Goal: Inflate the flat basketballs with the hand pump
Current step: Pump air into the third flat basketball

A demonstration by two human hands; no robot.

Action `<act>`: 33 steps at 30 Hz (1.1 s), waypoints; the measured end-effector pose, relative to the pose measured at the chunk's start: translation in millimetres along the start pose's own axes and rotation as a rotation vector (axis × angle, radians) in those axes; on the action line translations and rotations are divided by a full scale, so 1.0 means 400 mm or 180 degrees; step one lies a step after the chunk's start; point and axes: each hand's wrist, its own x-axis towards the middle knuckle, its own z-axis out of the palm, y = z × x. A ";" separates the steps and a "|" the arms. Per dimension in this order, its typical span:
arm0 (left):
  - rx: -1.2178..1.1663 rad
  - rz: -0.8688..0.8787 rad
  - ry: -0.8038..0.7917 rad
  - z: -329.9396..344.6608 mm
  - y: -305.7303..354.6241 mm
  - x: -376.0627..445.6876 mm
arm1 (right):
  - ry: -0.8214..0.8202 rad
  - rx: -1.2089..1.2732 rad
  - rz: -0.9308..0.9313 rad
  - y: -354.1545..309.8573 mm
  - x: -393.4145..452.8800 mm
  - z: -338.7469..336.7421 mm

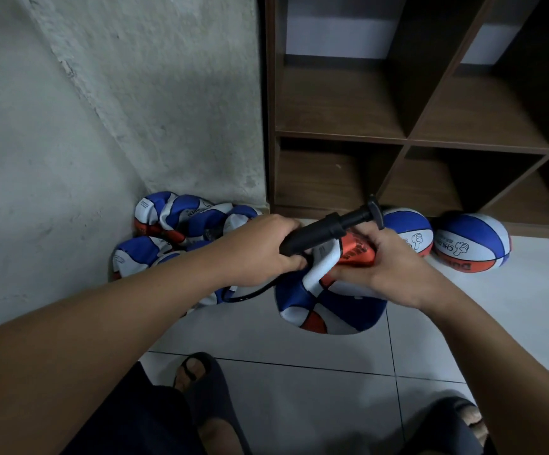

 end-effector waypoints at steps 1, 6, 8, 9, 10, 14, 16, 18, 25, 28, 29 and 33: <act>0.0025 0.0014 -0.0011 0.000 0.001 -0.001 | -0.0037 -0.0053 0.0067 0.002 0.000 0.009; -0.0051 -0.0108 -0.0097 0.005 -0.008 -0.003 | 0.0495 -0.0253 0.0027 0.012 0.006 0.028; -0.0040 -0.0104 -0.0077 -0.001 -0.009 -0.001 | 0.0621 -0.0275 -0.0032 0.017 0.005 0.028; -0.0044 -0.0090 -0.0057 -0.004 -0.008 -0.001 | 0.0689 -0.0304 -0.0064 0.018 0.003 0.030; -0.0068 -0.0079 -0.0049 -0.006 -0.006 -0.001 | 0.0772 -0.0364 -0.0071 0.018 0.002 0.031; -0.0056 -0.0085 0.0025 -0.012 -0.007 -0.001 | 0.0991 -0.0684 -0.0055 0.030 0.004 0.029; -0.0095 -0.0141 0.0051 -0.019 -0.012 -0.001 | 0.1042 -0.0655 -0.0061 0.040 0.003 0.029; -0.0127 -0.0091 0.0074 -0.033 -0.011 -0.007 | 0.1013 -0.0580 -0.0095 0.046 0.001 0.031; -0.0283 0.0036 0.0165 -0.059 -0.002 -0.025 | 0.0940 -0.0524 -0.0146 0.045 0.001 0.023; -0.0184 0.0067 0.0218 -0.055 0.004 -0.034 | 0.0794 -0.0428 -0.0072 0.038 -0.001 0.026; -0.0163 0.0071 0.0237 -0.054 0.004 -0.037 | 0.0762 -0.0390 -0.0058 0.033 -0.003 0.027; -0.0199 0.0026 0.0286 -0.063 0.017 -0.041 | 0.0802 -0.0141 -0.0169 0.023 -0.003 0.036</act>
